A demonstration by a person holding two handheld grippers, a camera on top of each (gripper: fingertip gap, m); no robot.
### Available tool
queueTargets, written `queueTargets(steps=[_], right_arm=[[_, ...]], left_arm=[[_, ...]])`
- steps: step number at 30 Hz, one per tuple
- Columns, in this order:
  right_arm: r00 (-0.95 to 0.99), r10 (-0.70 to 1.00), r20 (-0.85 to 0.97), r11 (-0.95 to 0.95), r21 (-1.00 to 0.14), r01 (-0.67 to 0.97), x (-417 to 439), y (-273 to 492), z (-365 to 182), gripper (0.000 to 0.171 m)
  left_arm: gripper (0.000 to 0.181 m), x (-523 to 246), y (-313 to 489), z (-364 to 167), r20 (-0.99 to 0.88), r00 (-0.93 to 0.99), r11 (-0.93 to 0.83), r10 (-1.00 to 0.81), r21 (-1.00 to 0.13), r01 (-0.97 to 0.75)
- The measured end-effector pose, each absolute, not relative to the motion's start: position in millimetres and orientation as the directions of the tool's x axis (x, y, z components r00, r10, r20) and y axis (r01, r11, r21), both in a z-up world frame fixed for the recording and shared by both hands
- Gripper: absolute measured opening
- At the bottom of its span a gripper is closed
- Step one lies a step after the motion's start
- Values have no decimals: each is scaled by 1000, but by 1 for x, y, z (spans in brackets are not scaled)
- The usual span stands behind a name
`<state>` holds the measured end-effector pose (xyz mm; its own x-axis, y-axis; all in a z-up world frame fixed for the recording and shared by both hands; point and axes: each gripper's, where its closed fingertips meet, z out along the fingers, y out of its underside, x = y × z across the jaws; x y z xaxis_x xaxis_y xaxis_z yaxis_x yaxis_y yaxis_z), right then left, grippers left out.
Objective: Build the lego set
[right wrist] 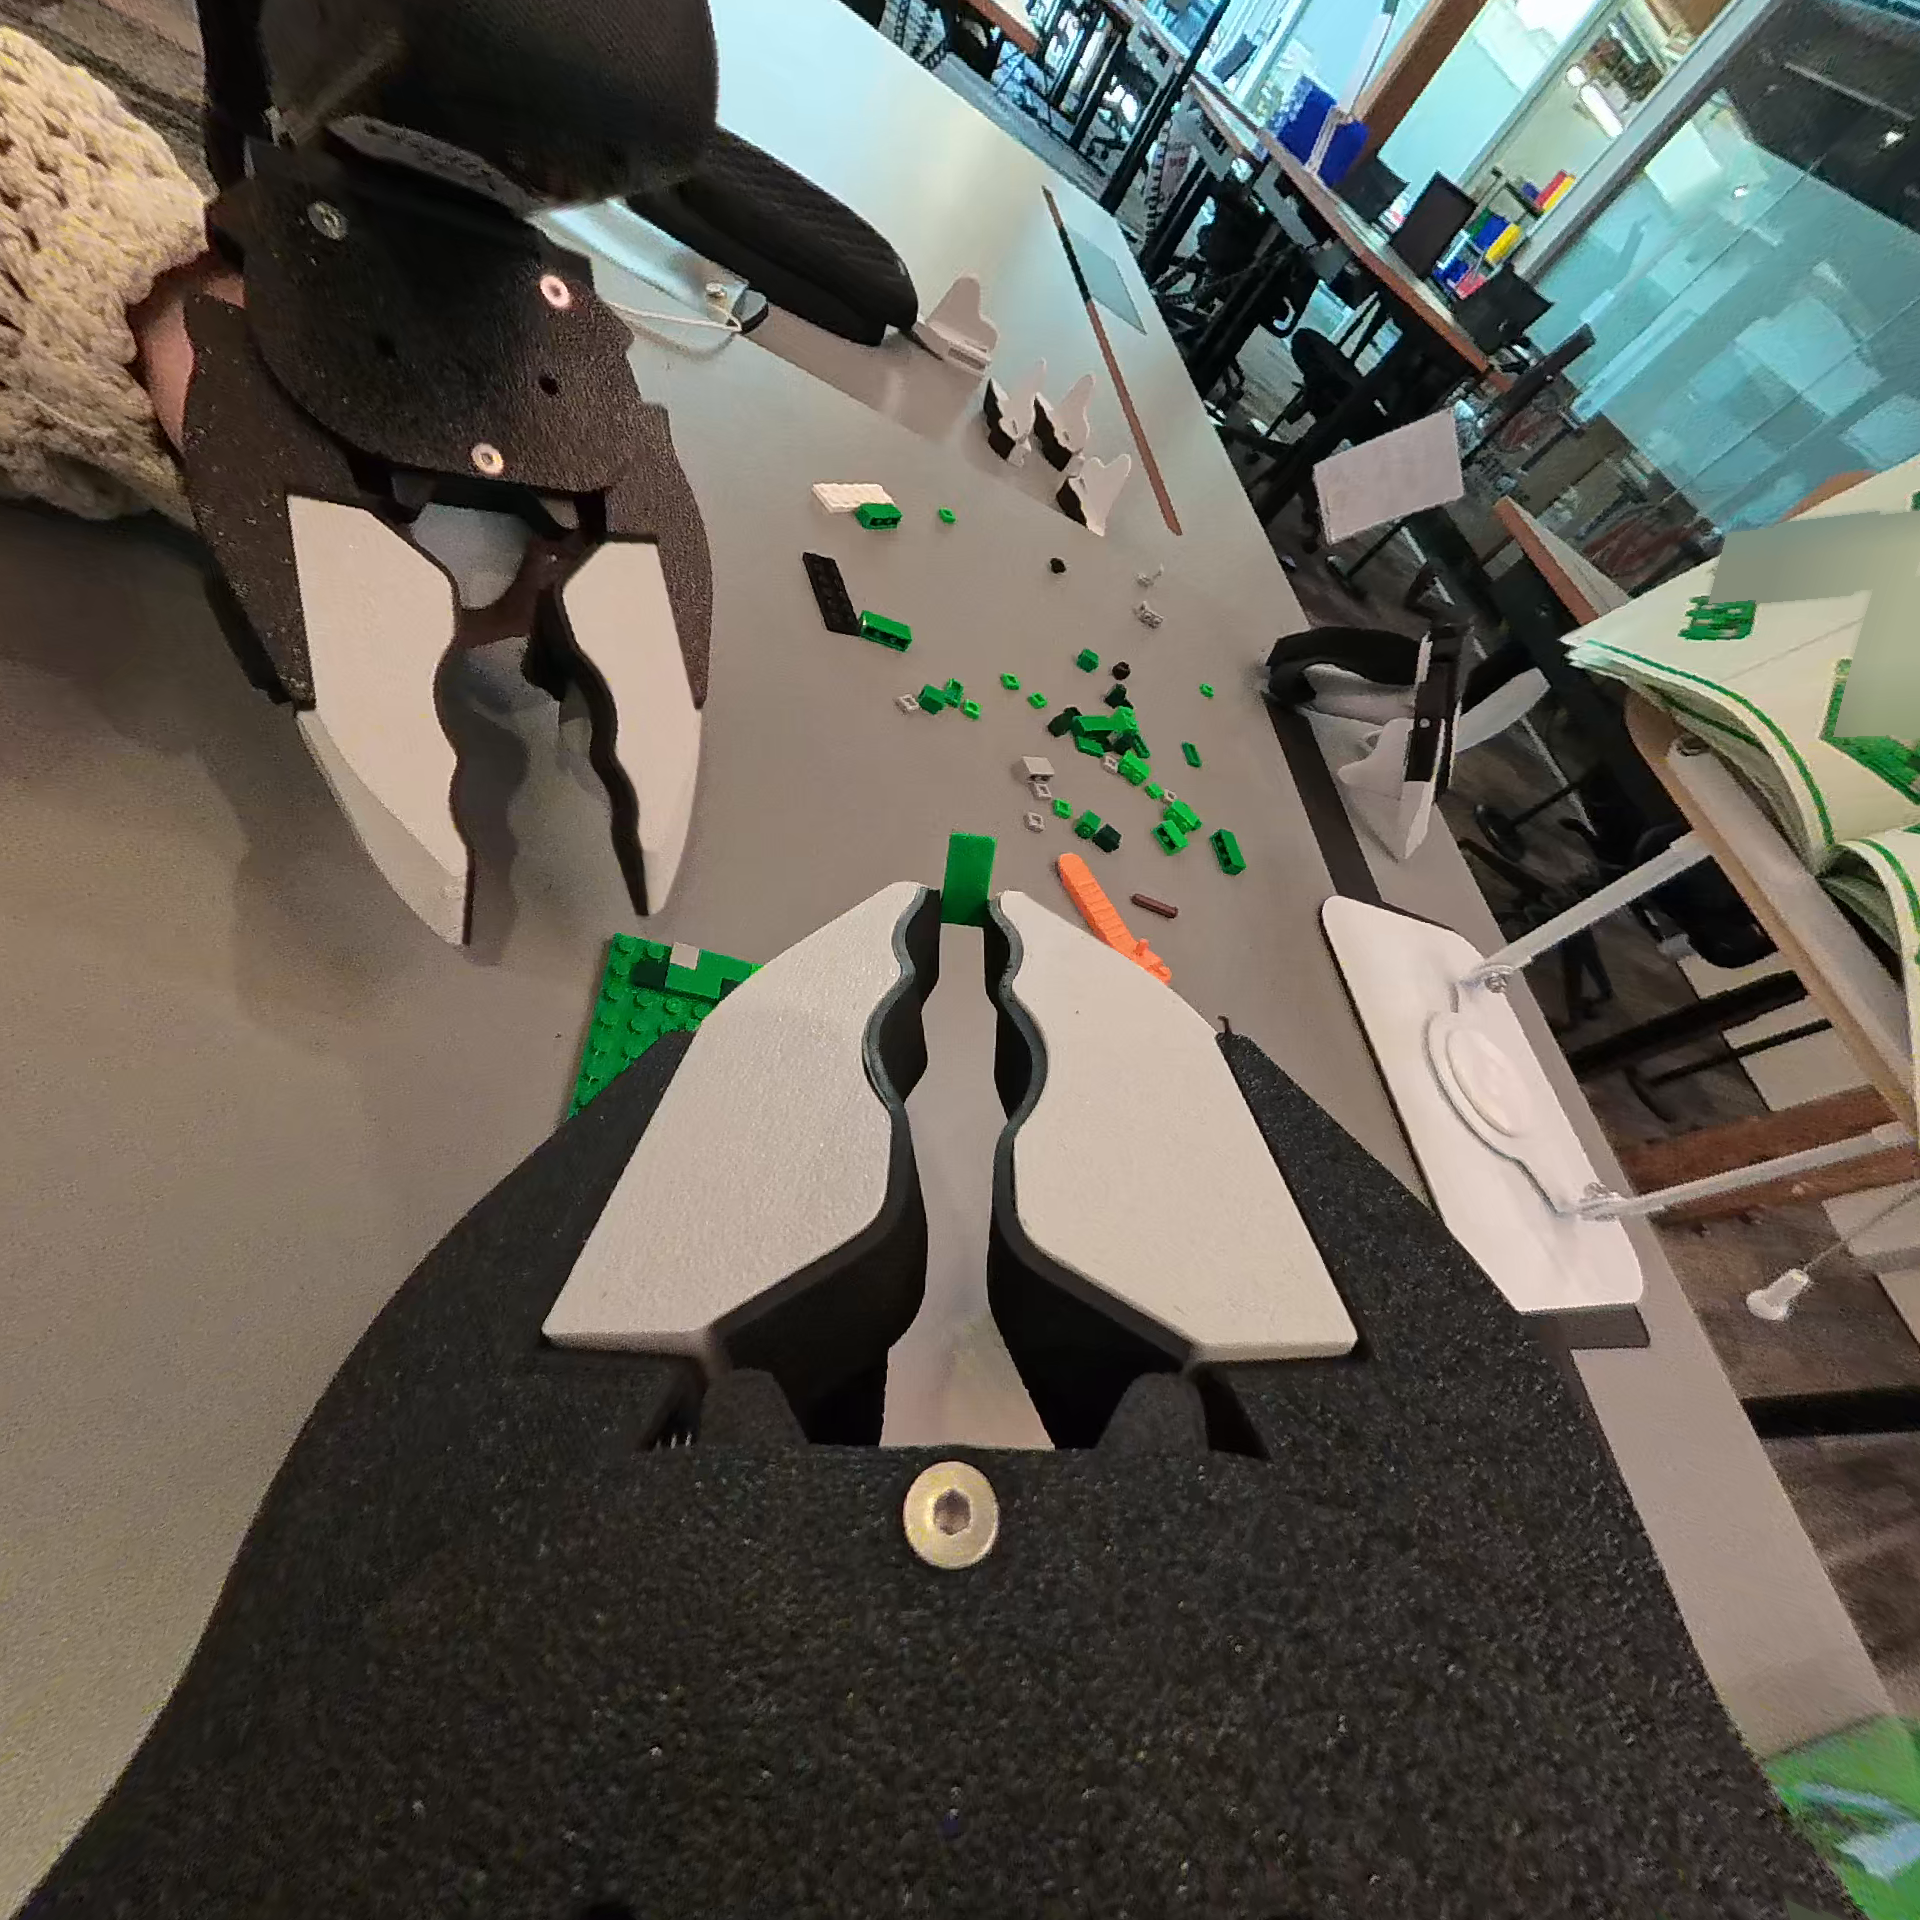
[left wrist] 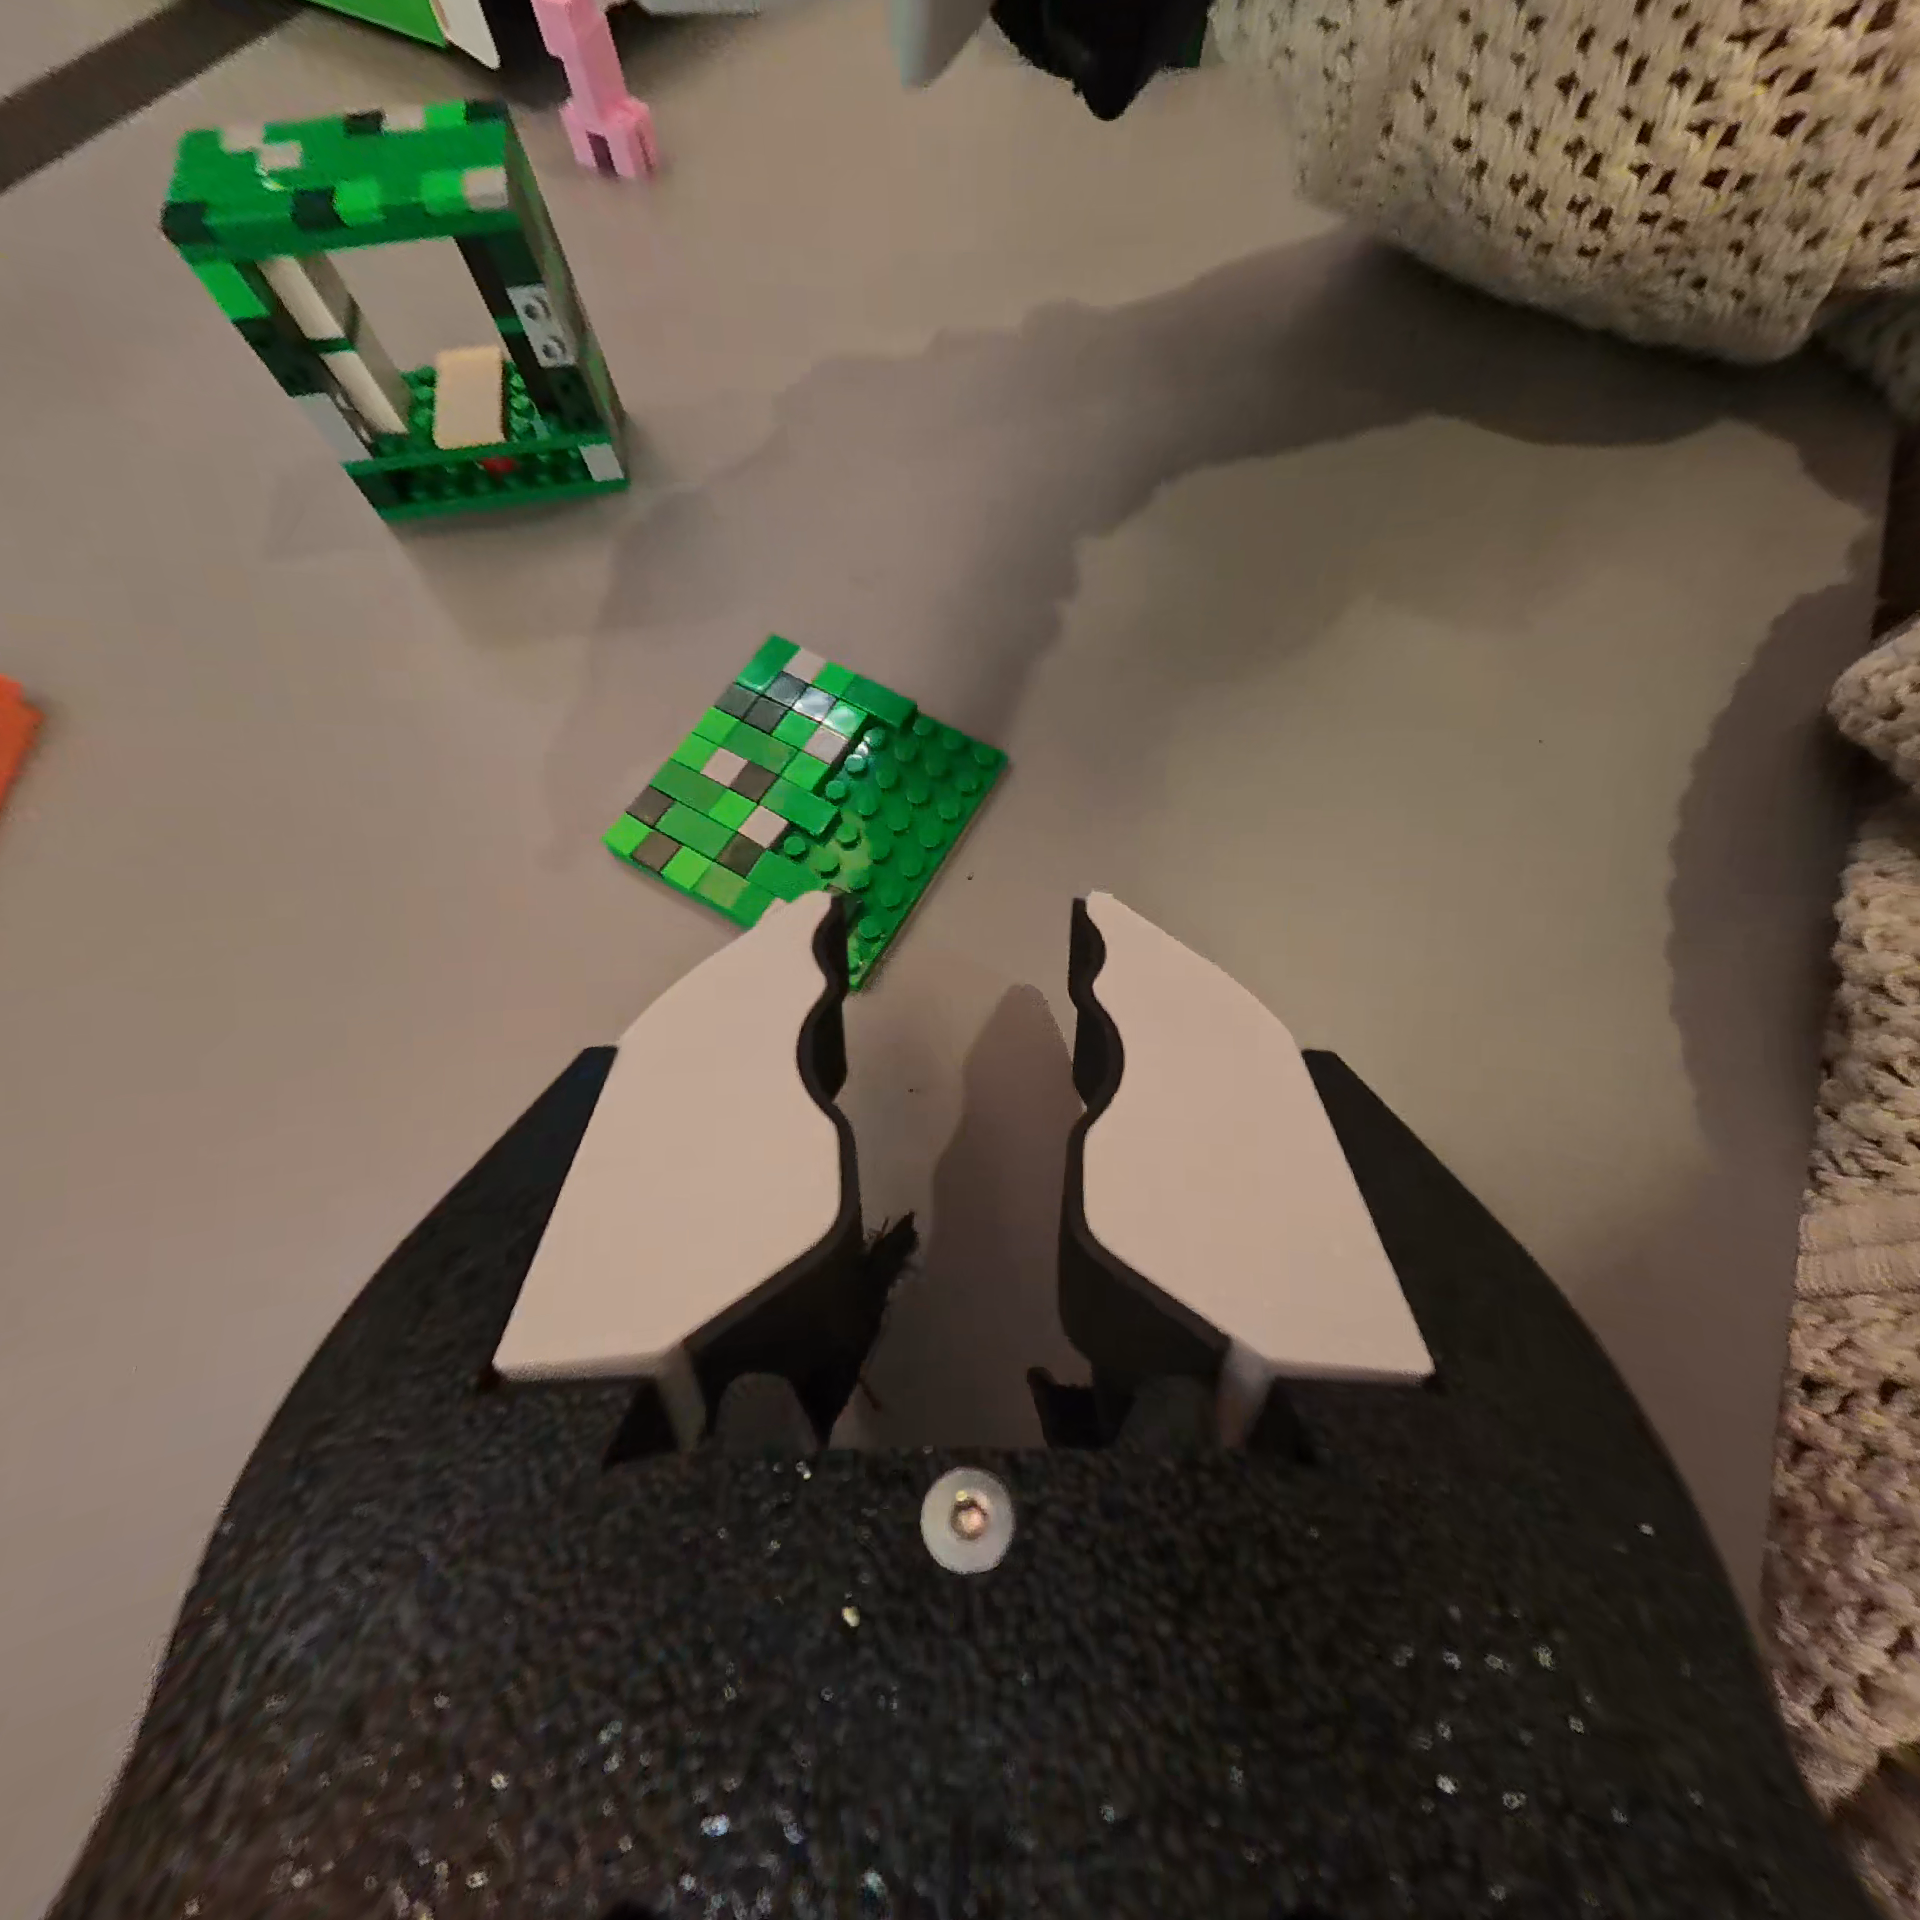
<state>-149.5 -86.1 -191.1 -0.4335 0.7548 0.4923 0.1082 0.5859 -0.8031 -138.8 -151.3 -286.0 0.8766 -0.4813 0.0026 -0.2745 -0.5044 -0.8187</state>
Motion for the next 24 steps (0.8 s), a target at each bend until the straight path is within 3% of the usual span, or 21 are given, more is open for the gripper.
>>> queueTargets(steps=[10,15,24], right_arm=[[-463,732,499,627,-759,175,-155,-88,-218,8],[-348,802,485,549,-829,108,-170,-84,-228,8],[-120,865,487,482,-873,-74,-170,-69,-215,8]], left_arm=[[38,-137,-152,-291,4,873,-518,-488,-806,-286],[39,-145,-147,-287,-35,895,-499,-445,-820,-280],[40,-206,-118,-254,-283,951,-274,-128,-911,-308]])
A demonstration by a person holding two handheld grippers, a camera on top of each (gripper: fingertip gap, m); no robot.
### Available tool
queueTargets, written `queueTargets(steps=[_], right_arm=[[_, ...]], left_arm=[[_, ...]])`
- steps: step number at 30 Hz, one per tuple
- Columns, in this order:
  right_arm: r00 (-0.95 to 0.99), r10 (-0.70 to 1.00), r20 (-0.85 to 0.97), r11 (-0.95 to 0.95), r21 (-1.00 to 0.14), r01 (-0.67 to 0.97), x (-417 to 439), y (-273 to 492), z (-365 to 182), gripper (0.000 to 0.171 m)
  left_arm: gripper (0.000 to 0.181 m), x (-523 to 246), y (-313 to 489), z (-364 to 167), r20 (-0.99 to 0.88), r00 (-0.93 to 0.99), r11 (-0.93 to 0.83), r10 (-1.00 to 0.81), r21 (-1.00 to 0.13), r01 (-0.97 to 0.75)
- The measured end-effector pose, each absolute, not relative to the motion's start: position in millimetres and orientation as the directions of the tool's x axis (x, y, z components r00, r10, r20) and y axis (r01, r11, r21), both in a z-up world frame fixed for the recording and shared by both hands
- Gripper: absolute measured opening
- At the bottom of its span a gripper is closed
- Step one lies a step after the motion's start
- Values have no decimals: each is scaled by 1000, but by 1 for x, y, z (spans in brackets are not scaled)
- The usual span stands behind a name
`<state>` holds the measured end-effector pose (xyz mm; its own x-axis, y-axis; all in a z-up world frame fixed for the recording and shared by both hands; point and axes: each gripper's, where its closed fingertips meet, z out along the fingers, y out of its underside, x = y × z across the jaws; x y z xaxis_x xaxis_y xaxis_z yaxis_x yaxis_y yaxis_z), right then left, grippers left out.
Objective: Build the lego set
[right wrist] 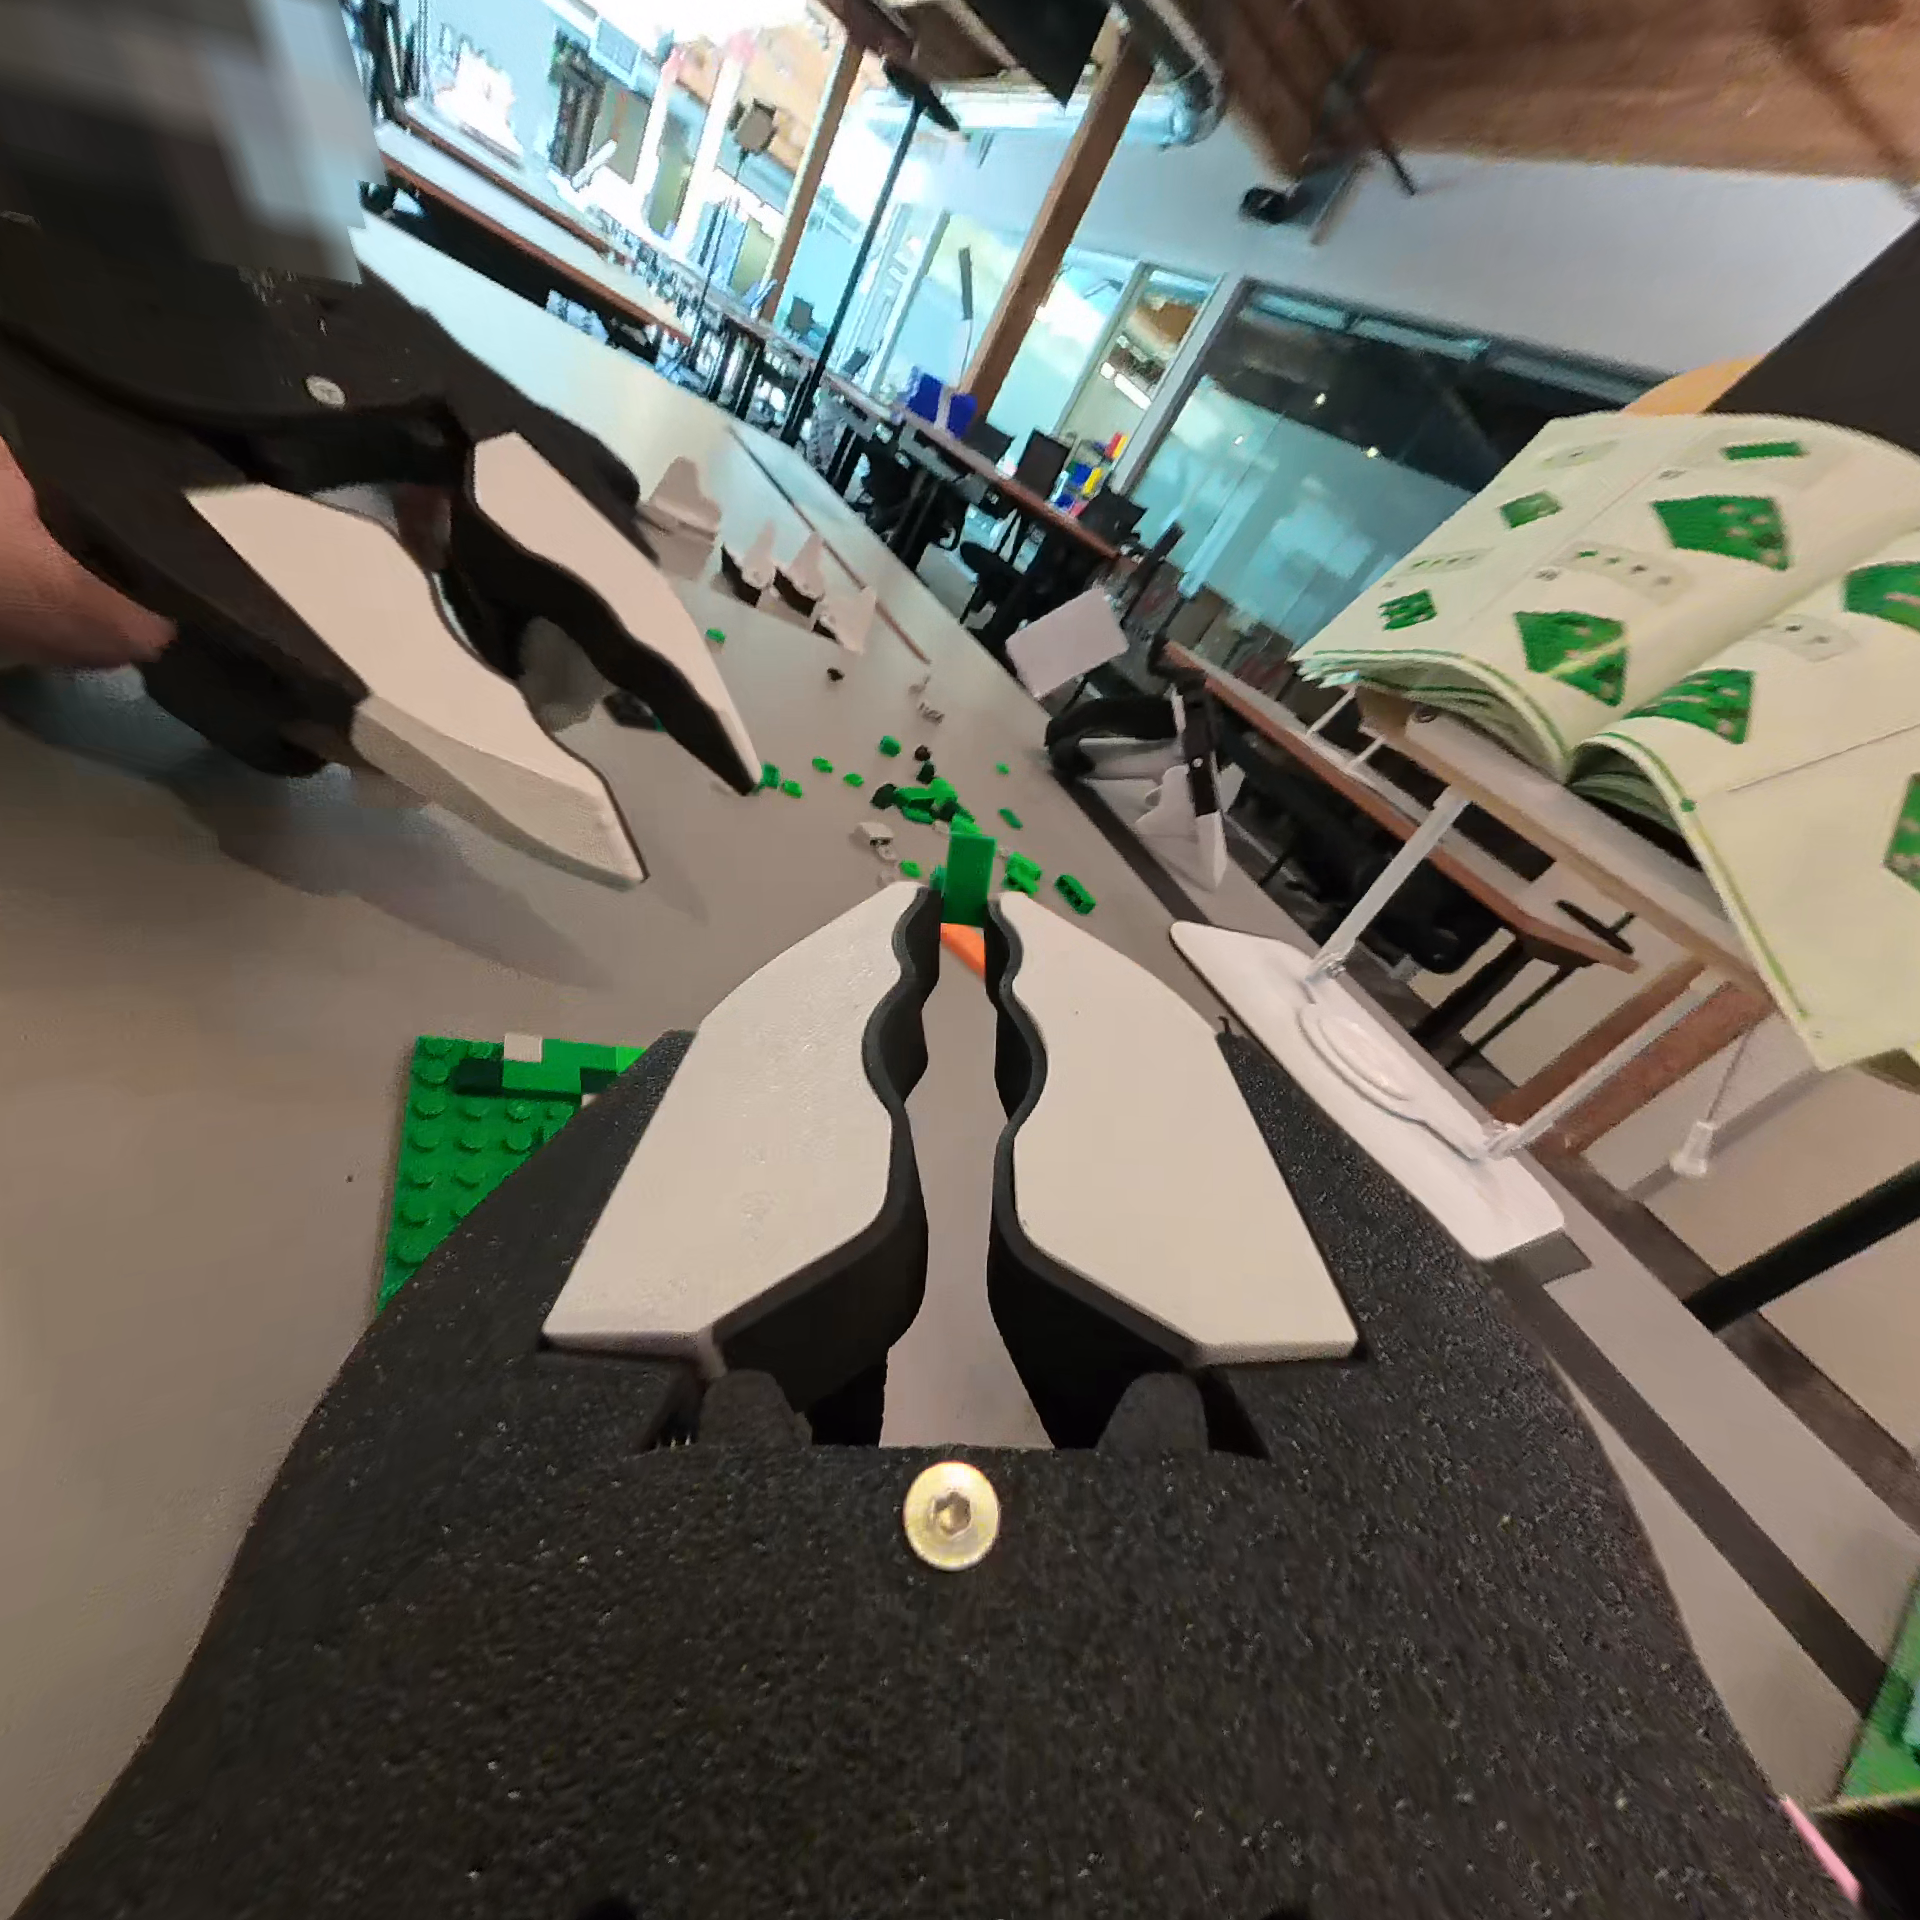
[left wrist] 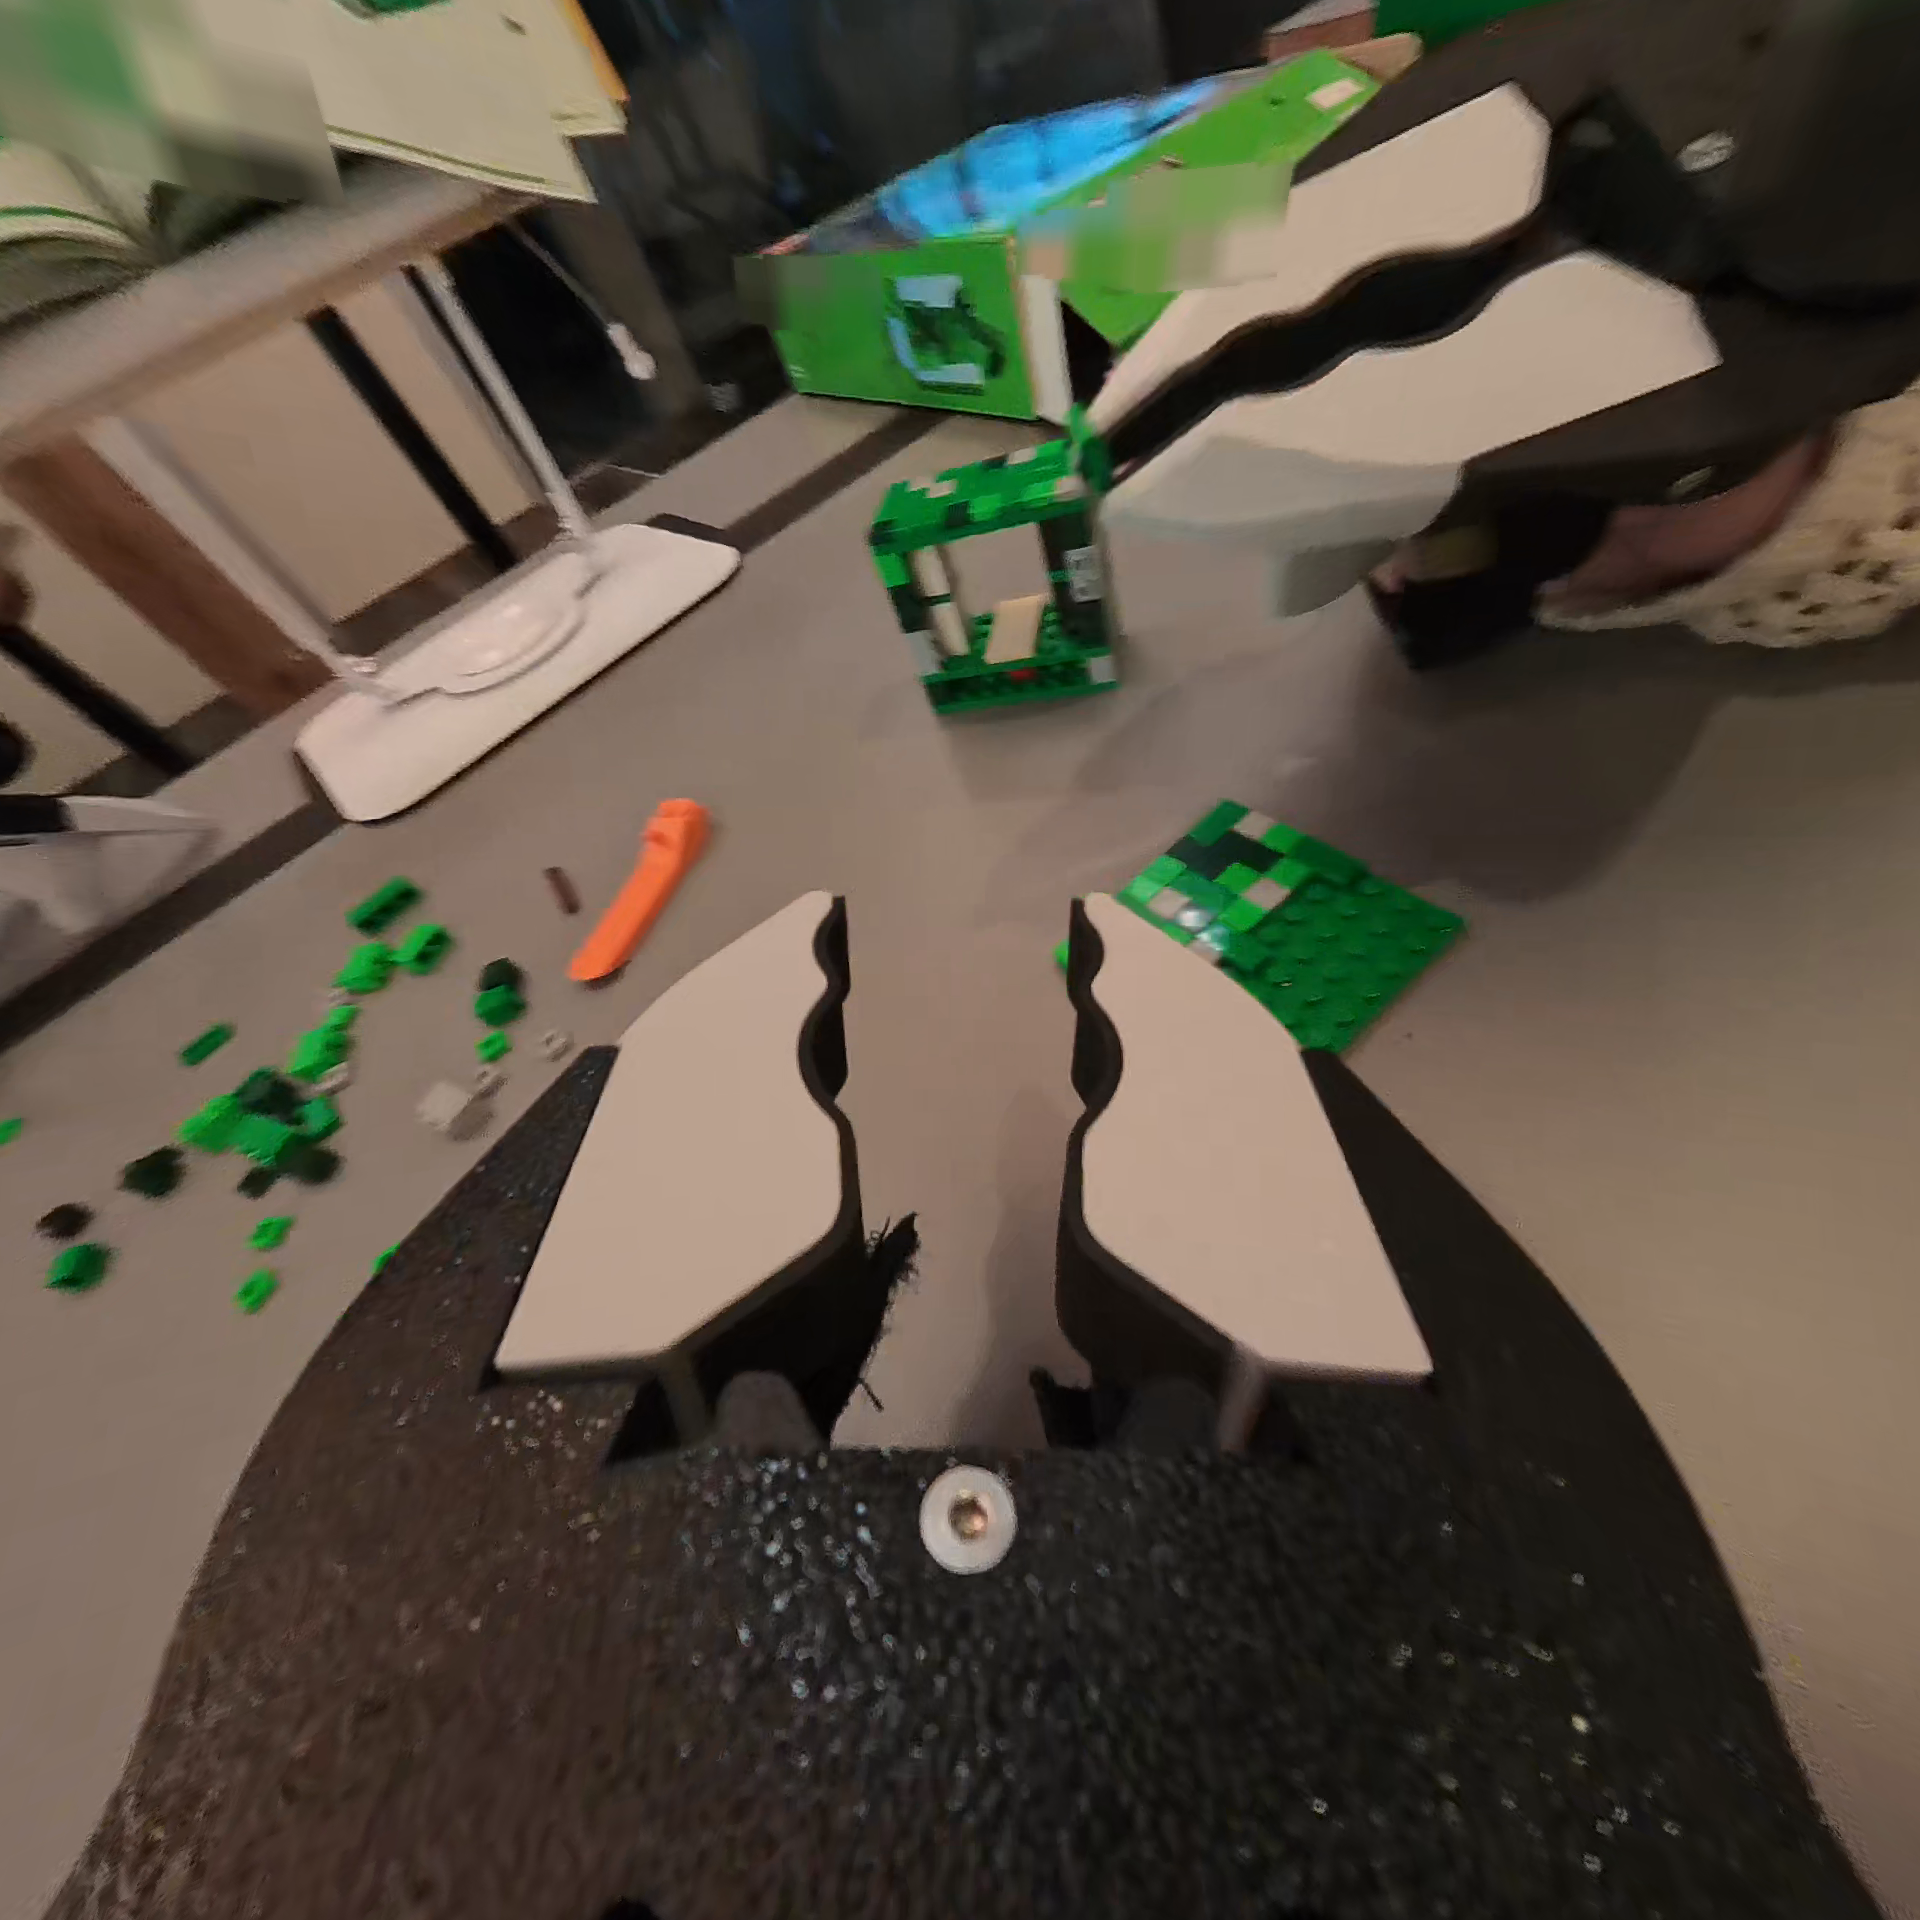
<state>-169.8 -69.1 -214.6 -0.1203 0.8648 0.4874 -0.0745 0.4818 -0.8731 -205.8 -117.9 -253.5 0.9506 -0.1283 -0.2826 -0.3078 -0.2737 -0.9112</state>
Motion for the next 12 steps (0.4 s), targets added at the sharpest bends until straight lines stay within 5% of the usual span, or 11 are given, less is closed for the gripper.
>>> queueTargets(steps=[12], right_arm=[[-108,846,522,511,-852,-117,-167,-74,-212,8]], left_arm=[[29,-222,-139,-223,-413,910,-100,46,-908,-407]])
